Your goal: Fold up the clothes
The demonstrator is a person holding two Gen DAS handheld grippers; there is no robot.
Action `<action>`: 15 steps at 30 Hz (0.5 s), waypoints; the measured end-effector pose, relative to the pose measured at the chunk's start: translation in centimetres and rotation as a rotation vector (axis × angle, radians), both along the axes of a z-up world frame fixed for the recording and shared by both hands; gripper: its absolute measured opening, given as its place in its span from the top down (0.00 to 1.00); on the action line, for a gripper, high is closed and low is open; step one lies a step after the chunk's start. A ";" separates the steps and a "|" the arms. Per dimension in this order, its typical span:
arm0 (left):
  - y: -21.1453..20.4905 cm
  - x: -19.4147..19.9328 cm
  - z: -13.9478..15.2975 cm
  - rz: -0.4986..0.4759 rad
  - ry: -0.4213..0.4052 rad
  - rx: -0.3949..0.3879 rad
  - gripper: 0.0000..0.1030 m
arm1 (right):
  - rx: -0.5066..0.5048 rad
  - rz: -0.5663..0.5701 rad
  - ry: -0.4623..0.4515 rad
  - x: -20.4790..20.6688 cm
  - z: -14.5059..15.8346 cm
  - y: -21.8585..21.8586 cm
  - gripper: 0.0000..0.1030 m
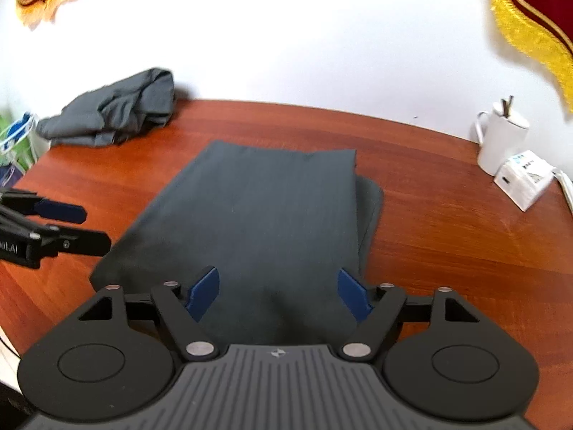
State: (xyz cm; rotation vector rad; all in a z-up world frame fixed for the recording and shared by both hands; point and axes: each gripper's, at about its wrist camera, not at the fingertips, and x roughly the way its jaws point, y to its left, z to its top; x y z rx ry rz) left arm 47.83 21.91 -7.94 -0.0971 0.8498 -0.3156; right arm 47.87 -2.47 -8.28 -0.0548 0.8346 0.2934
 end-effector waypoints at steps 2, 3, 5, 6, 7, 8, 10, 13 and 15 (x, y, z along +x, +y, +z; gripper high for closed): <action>0.2 -0.6 0.8 0.011 -0.020 0.012 0.06 | 0.002 -0.031 -0.015 -0.5 0.6 0.1 0.16; 0.2 -0.8 1.1 0.016 -0.028 0.017 0.04 | 0.008 -0.044 -0.022 -0.8 1.0 0.1 0.16; 0.1 -1.5 1.6 0.030 -0.046 0.017 0.00 | 0.017 -0.064 -0.036 -1.5 1.7 0.0 0.14; 0.1 -2.0 2.0 0.041 -0.061 0.015 0.00 | 0.018 -0.071 -0.043 -1.8 2.0 -0.1 0.13; -0.1 -2.6 2.2 0.048 -0.068 0.018 0.00 | 0.014 -0.073 -0.048 -2.2 2.2 -0.1 0.13; -0.3 -3.1 2.3 0.053 -0.074 0.022 0.00 | 0.008 -0.074 -0.053 -2.6 2.5 -0.2 0.12; -0.6 -4.0 2.5 0.062 -0.083 0.032 0.00 | -0.012 -0.080 -0.067 -3.3 2.9 -0.4 0.02; -2.2 -6.5 3.2 0.076 -0.092 0.081 0.00 | 0.002 -0.082 -0.091 -4.8 3.6 -1.2 0.01; -2.7 -7.7 3.4 0.074 -0.097 0.079 0.00 | 0.007 -0.078 -0.095 -6.0 3.8 -1.8 0.01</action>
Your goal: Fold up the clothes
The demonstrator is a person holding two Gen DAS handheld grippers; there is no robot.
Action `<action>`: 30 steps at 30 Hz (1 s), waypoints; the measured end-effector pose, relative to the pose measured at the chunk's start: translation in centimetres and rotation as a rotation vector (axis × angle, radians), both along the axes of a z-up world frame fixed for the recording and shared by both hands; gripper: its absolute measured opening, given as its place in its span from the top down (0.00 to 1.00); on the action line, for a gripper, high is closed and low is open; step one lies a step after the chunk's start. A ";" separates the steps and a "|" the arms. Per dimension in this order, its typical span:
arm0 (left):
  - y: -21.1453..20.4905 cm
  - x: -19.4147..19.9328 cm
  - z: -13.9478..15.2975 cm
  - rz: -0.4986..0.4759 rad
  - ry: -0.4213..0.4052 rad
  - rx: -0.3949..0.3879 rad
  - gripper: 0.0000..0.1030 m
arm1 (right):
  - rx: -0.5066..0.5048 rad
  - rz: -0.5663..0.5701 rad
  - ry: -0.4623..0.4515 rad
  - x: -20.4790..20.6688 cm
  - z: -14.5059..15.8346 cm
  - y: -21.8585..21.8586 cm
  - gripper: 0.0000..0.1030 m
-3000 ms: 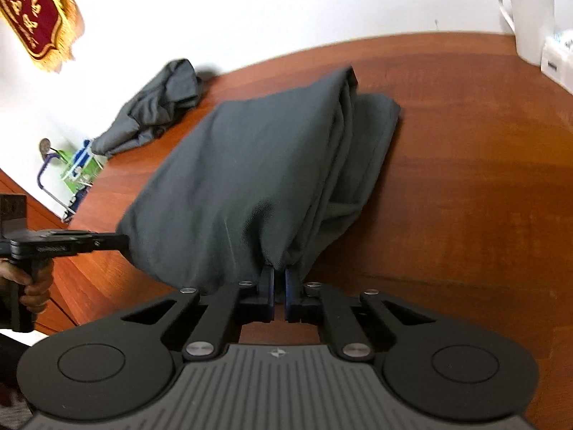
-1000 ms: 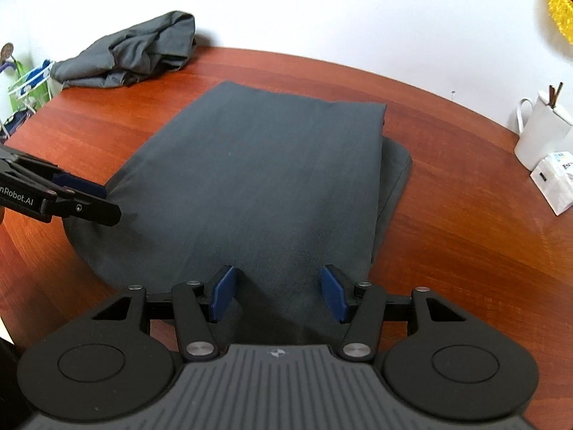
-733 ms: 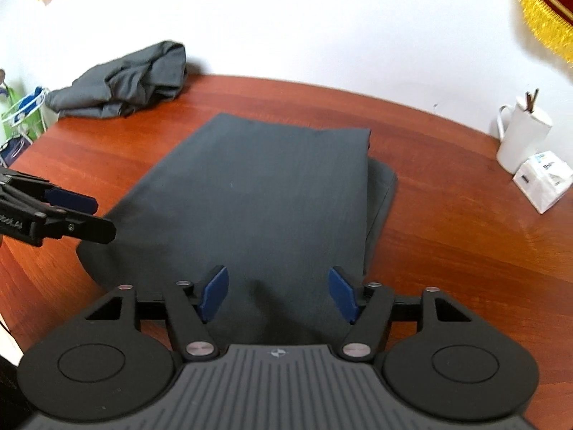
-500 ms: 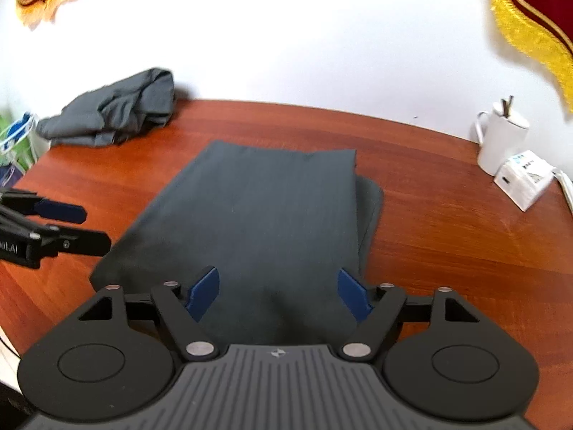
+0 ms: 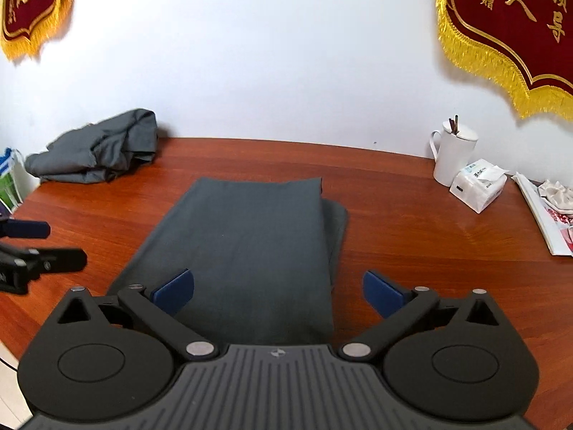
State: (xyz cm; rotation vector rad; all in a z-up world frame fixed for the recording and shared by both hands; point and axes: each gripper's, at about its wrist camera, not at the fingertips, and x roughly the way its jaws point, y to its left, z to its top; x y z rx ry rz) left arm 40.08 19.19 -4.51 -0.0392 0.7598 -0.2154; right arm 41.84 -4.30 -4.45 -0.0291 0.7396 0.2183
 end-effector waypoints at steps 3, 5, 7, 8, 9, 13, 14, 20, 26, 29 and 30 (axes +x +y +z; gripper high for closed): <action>-1.3 -3.0 0.7 0.032 -0.015 0.004 0.00 | 0.004 0.005 -0.005 -1.8 0.3 -0.9 0.01; -2.1 -4.9 1.2 0.070 -0.019 0.011 0.00 | 0.003 0.006 -0.009 -3.0 0.6 -1.3 0.01; -2.8 -6.5 1.6 0.097 -0.023 0.011 0.00 | 0.002 0.015 -0.012 -4.8 1.0 -1.9 0.01; -3.3 -7.7 2.0 0.109 -0.030 0.010 0.00 | 0.007 0.027 -0.020 -5.7 1.3 -2.1 0.01; -3.7 -8.5 2.3 0.115 -0.036 0.011 0.00 | 0.011 0.038 -0.028 -6.6 1.6 -2.4 0.01; -5.4 -12.5 3.5 0.190 -0.068 0.046 0.00 | 0.010 0.060 -0.045 -10.1 2.7 -3.6 0.01; -5.9 -13.7 3.8 0.214 -0.074 0.049 0.00 | 0.008 0.062 -0.049 -10.9 3.0 -3.9 0.01; -8.3 -18.9 5.3 0.318 -0.102 0.072 0.00 | -0.007 0.032 -0.083 -15.4 5.2 -6.2 0.01; -10.3 -23.4 7.1 0.356 -0.136 0.120 0.00 | -0.037 0.000 -0.008 -17.6 7.2 -7.4 0.00; -10.2 -24.9 7.7 0.365 -0.151 0.086 0.00 | -0.016 -0.011 -0.032 -19.4 8.0 -8.0 0.01; -10.2 -25.6 7.8 0.375 -0.159 0.068 0.00 | -0.005 -0.013 -0.028 -19.9 8.1 -8.1 0.01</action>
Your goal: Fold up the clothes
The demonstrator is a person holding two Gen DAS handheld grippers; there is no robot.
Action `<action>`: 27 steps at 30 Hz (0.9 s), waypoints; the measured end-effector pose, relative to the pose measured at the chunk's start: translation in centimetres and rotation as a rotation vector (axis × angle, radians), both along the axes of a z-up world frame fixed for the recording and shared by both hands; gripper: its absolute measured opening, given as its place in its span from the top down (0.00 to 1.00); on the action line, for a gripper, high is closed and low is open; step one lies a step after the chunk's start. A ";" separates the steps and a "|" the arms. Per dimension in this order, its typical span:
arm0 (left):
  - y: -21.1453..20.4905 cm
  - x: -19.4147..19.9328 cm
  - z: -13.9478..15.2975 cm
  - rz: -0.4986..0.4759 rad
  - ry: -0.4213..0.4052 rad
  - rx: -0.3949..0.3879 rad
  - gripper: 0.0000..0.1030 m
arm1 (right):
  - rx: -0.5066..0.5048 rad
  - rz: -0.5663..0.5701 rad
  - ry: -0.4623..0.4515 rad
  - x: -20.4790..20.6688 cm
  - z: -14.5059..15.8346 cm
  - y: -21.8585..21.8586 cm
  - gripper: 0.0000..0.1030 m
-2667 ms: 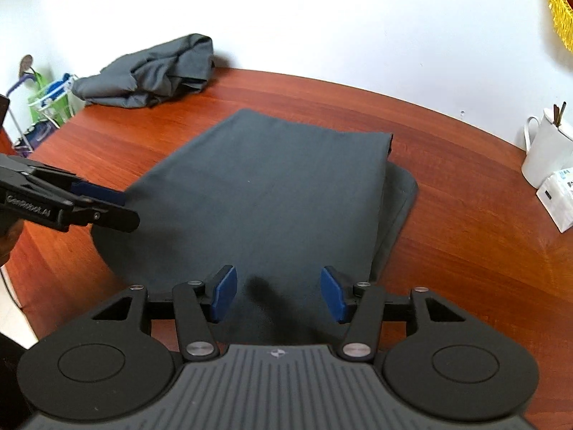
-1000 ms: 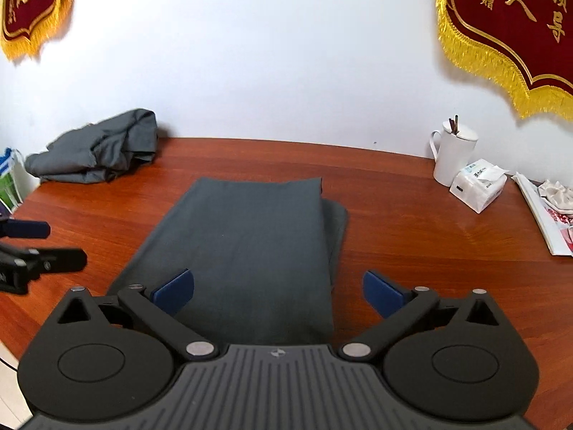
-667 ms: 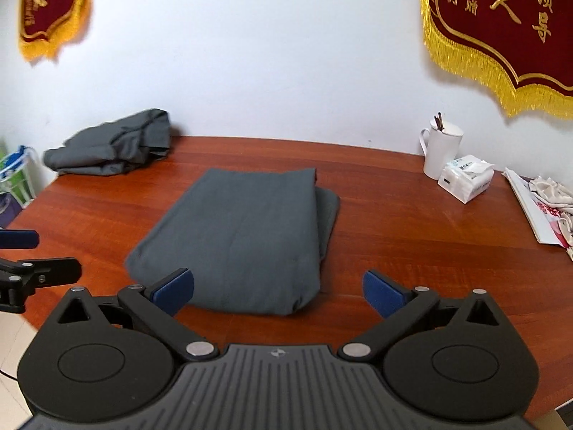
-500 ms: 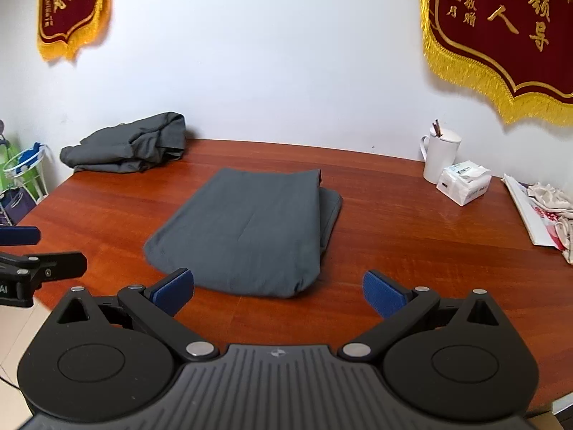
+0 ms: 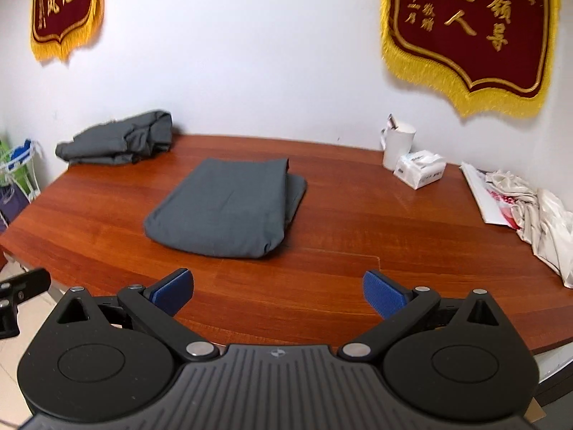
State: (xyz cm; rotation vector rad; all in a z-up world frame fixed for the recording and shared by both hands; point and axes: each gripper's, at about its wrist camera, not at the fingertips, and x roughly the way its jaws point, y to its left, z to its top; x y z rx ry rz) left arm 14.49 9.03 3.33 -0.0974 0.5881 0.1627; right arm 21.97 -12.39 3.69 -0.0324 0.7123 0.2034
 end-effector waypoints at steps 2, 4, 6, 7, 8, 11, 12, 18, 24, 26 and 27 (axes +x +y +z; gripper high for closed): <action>0.1 -0.8 0.2 0.015 -0.015 -0.012 0.00 | 0.028 -0.001 0.010 -0.9 0.3 -0.3 0.00; 0.3 -1.8 0.4 0.030 -0.026 -0.015 0.00 | 0.062 0.002 0.019 -1.8 0.5 -0.5 0.00; 0.4 -2.6 0.5 0.032 -0.024 -0.012 0.00 | 0.067 0.004 0.007 -2.9 0.6 -0.3 0.01; 0.5 -3.1 0.6 0.028 -0.019 -0.012 0.00 | 0.068 0.005 -0.001 -3.5 0.7 -0.2 0.01; 0.7 -3.7 0.7 0.022 -0.013 -0.011 0.00 | 0.063 0.016 -0.023 -4.2 0.7 -0.1 0.01; 0.9 -5.4 0.9 -0.022 -0.001 0.042 0.00 | 0.007 0.032 -0.105 -6.7 1.0 1.1 0.01; 1.1 -6.0 1.0 -0.032 -0.006 0.050 0.00 | -0.021 0.031 -0.130 -7.6 1.1 1.6 0.01; 3.4 -9.8 1.6 -0.088 -0.005 -0.044 0.00 | -0.024 0.003 -0.084 -11.3 2.2 3.8 0.01; 3.0 -12.7 2.2 -0.103 0.013 0.076 0.00 | -0.013 -0.007 -0.126 -15.3 3.3 5.2 0.00; 2.6 -13.0 2.4 -0.130 0.059 0.073 0.00 | 0.005 -0.006 -0.125 -16.2 3.5 5.2 0.00; 2.4 -13.2 2.4 -0.136 0.071 0.076 0.00 | 0.015 -0.006 -0.125 -16.6 3.5 5.1 0.00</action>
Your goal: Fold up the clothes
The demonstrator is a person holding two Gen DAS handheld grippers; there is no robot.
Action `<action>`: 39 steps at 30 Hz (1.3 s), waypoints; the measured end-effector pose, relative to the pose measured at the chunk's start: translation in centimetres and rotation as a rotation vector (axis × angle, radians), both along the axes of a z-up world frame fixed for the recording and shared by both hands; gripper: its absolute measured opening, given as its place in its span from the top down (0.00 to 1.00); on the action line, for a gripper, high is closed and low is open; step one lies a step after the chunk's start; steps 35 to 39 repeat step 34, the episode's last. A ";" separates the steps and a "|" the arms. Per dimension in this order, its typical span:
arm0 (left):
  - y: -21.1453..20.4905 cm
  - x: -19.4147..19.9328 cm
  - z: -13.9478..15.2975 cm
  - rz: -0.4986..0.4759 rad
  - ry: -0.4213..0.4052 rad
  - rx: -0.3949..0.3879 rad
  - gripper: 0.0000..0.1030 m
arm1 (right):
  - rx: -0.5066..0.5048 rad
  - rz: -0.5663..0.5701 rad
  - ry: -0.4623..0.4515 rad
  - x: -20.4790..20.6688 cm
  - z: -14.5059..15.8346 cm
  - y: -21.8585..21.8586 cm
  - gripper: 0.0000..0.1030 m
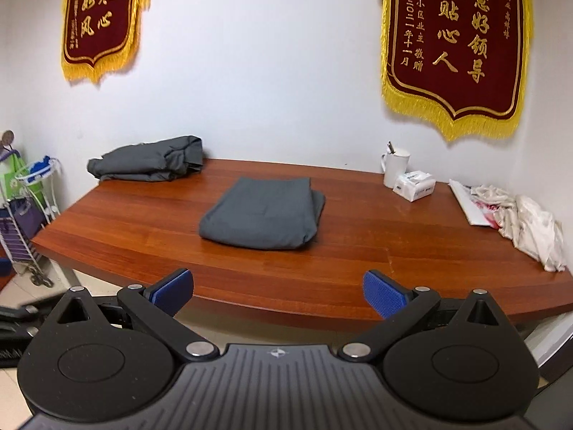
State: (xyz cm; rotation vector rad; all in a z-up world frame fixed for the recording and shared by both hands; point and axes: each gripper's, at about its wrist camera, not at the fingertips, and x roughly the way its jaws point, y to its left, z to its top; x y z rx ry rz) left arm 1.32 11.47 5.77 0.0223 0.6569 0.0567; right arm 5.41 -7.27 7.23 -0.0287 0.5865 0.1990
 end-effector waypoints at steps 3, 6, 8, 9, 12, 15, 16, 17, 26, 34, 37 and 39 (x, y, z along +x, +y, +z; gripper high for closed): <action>-0.9 -0.3 0.0 0.024 0.014 0.024 0.00 | 0.017 0.007 0.005 -0.6 0.0 -0.5 0.00; -2.0 -0.7 0.2 0.048 0.004 0.050 0.00 | 0.022 0.019 0.011 -0.7 -0.1 -1.2 0.00; -2.9 -0.8 0.6 0.054 -0.008 0.054 0.00 | 0.017 0.019 0.012 -0.8 0.0 -1.6 0.00; -3.2 -0.8 0.7 0.050 -0.014 0.051 0.00 | 0.014 0.018 0.010 -0.8 0.1 -1.9 0.00; -3.9 -0.5 0.9 0.049 -0.018 0.047 0.00 | 0.006 0.015 0.007 -0.9 0.2 -2.7 0.00; -4.6 -0.2 0.9 0.043 -0.006 0.056 0.00 | -0.001 0.008 0.001 -0.9 0.3 -3.4 0.00; -4.6 -0.2 1.0 0.042 -0.004 0.058 0.00 | -0.002 0.006 0.002 -0.9 0.2 -3.6 0.00; -4.9 -0.1 1.0 0.037 -0.001 0.062 0.00 | -0.001 0.004 0.005 -0.8 0.2 -3.8 0.00; -5.4 0.4 0.8 0.029 0.014 0.059 0.00 | 0.022 0.009 0.033 -0.8 -0.6 -4.7 0.00; -5.6 0.8 0.7 0.025 0.019 0.068 0.00 | 0.022 0.015 0.046 -0.4 -1.0 -4.7 0.00; -5.6 0.8 0.7 0.025 0.019 0.068 0.00 | 0.022 0.015 0.046 -0.4 -1.0 -4.7 0.00; -5.6 0.8 0.7 0.025 0.019 0.068 0.00 | 0.022 0.015 0.046 -0.4 -1.0 -4.7 0.00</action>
